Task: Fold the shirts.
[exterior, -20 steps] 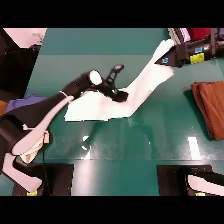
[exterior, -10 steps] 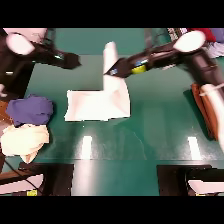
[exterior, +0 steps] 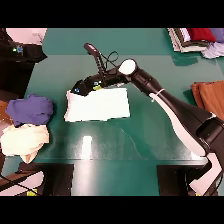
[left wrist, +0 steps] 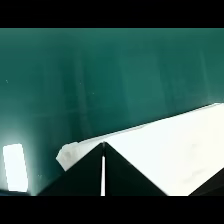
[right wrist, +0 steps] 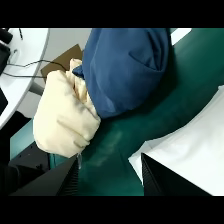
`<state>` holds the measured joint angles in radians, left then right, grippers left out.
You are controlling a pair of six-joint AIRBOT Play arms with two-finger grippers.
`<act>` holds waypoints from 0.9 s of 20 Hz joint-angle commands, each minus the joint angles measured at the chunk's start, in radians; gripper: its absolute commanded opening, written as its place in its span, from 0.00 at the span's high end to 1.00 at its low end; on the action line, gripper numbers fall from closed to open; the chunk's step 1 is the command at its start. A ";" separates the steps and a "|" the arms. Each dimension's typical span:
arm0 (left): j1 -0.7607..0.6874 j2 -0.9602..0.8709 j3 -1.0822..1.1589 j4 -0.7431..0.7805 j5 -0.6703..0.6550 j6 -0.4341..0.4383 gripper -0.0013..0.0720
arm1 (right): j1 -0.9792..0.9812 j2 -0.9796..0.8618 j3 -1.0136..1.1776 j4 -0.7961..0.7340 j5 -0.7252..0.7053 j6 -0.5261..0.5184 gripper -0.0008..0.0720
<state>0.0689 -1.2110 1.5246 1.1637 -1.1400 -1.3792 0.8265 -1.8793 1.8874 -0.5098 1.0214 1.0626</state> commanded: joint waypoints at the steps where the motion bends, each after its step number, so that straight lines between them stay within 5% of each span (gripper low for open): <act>1: 0.013 0.007 0.000 0.006 -0.055 0.001 0.95 | -0.079 -0.023 0.066 -0.104 0.248 0.063 0.41; 6: 0.013 0.007 0.000 0.005 -0.097 0.026 0.95 | -0.315 0.127 -0.231 -0.182 0.342 0.120 0.41; 11: 0.013 0.006 0.000 0.005 -0.095 0.027 0.95 | -0.523 0.294 -0.620 -0.180 0.150 0.172 0.40; 12: 0.013 0.006 0.000 0.005 -0.089 0.027 0.95 | -0.542 0.300 -0.668 -0.169 0.123 0.171 0.36; 14: 0.013 0.006 0.000 0.004 -0.075 0.027 0.95 | -0.551 0.288 -0.731 -0.124 0.090 0.170 0.10; 18: 0.013 0.006 0.000 0.003 -0.064 0.027 0.95 | -0.498 0.171 -0.698 -0.056 0.106 0.166 0.09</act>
<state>0.0803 -1.2049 1.5246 1.1679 -1.2148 -1.3525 0.3103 -1.6535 1.2011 -0.6136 1.1397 1.2266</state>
